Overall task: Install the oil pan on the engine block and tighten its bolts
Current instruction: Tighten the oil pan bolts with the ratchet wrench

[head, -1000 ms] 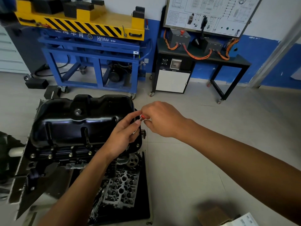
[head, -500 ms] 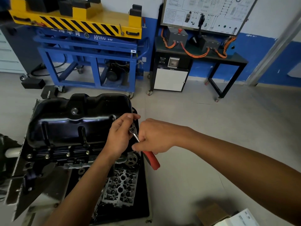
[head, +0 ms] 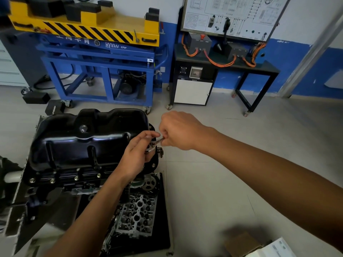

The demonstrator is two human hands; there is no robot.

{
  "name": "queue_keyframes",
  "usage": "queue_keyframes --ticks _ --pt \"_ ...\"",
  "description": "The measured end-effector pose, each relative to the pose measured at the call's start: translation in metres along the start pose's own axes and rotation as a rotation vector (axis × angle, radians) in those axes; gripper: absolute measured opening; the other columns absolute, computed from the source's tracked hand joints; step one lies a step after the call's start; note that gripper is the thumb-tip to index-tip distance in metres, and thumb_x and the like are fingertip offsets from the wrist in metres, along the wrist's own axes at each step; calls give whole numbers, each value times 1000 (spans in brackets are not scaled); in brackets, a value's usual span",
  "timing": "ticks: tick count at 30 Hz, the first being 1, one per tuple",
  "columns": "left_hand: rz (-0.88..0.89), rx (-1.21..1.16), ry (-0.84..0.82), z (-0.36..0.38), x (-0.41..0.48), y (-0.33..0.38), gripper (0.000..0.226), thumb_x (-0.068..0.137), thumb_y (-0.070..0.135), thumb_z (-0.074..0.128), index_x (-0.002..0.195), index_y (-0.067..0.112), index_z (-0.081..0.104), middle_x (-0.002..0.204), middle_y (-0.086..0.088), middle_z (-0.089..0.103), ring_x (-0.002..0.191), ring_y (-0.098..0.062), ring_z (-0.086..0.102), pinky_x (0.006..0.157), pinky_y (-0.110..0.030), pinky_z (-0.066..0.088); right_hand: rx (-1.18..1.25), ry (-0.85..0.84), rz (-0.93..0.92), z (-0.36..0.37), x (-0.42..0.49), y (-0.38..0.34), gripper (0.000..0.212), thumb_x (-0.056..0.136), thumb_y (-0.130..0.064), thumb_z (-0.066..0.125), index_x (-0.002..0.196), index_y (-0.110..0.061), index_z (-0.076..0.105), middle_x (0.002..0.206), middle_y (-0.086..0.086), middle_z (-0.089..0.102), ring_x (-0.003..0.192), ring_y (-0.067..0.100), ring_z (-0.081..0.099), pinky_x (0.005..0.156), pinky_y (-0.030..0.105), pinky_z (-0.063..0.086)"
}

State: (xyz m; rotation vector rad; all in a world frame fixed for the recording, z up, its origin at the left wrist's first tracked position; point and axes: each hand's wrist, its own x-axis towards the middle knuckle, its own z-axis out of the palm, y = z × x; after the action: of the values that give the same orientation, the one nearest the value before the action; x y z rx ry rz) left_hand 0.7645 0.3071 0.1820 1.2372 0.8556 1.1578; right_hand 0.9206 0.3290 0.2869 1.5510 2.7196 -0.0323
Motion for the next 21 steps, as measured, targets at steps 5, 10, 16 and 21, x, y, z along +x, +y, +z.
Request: queue_keyframes --ticks 5,10,16,21 --pt "-61 -13 -34 -2 1 1 41 93 34 44 121 10 61 52 8 40 46 -8 31 47 -23 26 13 61 -37 8 9 2 36 87 -26 73 62 -19 49 80 7 63 73 27 60 65 43 52" --pt "-116 -42 -217 -2 3 5 27 94 45 50 102 23 64 54 6 28 45 -9 25 46 -18 27 -2 131 -144 19 5 3 15 94 -20 62 89 -7 70 106 5 68 95 25 62 75 43 51" --pt "-18 39 -54 -2 3 3 39 85 48 65 111 18 67 57 6 40 50 -10 32 49 -24 26 -24 99 -87 15 -3 6 32 95 -26 59 66 -16 50 74 2 56 72 27 58 55 34 41" --pt "114 104 136 5 -2 -6 19 93 37 56 99 23 67 61 2 50 57 -24 38 52 -33 32 130 -122 -45 9 -20 -6 48 87 -37 69 49 -20 45 43 -7 43 42 11 46 44 27 37"
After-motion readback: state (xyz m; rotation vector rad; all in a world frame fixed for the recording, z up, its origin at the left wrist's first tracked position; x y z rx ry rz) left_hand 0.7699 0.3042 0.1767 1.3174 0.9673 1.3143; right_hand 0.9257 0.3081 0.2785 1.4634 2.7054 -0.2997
